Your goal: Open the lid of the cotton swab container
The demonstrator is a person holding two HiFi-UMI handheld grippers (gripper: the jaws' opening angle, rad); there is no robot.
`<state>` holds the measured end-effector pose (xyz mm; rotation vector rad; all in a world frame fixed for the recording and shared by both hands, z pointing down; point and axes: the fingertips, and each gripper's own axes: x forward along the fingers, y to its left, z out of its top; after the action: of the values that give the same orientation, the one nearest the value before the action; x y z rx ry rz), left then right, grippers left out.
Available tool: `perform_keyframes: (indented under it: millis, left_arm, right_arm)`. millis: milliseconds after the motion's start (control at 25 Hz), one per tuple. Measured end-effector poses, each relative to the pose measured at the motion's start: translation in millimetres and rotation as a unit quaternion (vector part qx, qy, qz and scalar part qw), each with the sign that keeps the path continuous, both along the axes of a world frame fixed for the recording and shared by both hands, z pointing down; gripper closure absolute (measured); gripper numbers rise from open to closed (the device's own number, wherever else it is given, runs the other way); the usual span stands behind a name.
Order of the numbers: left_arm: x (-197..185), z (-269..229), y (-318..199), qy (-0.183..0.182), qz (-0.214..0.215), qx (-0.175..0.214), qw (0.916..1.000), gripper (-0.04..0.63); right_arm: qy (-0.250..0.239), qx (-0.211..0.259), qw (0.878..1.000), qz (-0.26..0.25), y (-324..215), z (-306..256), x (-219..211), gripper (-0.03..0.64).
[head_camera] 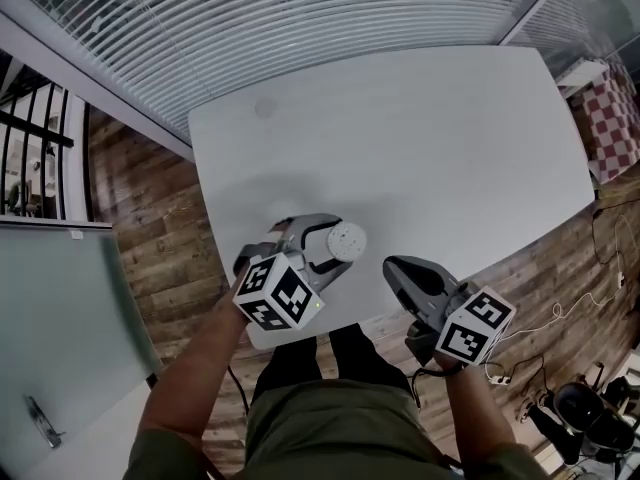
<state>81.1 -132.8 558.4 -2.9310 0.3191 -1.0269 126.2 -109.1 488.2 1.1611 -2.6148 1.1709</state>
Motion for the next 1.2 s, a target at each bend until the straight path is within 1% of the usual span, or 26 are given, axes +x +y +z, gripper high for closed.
perform_keyframes:
  millis: [280, 480, 720, 840, 1000, 1200]
  left_arm:
    - [-26.1, -33.6, 5.0, 0.010, -0.004, 0.021, 0.9997, 0.336]
    - [-22.6, -64.1, -9.1, 0.012, -0.008, 0.021, 0.9997, 0.336]
    - [-33.1, -89.2, -4.6, 0.014, 0.000, 0.026, 0.9996, 0.336]
    - [-37.3, -101.7, -0.5, 0.017, 0.006, 0.022, 0.9996, 0.336]
    - [-45.3, -117.0, 3.0, 0.013, 0.015, 0.023, 0.9995, 0.336]
    - [-60.5, -134.0, -3.4, 0.011, -0.001, 0.030, 0.9995, 0.336]
  right_arm:
    - [0.006, 0.043, 0.999, 0.000, -4.3, -26.8, -25.2, 0.607]
    - [0.010, 0.063, 0.998, -0.005, -21.7, -55.8, -23.1, 0.607]
    - [0.011, 0.099, 0.995, -0.001, -28.2, -88.2, -29.7, 0.606]
    - [0.014, 0.118, 0.993, -0.005, -30.7, -104.1, -34.8, 0.606]
    - [0.019, 0.139, 0.990, -0.014, -31.7, -123.7, -41.5, 0.606]
    - [0.018, 0.164, 0.986, -0.032, -32.5, -144.4, -54.1, 0.604]
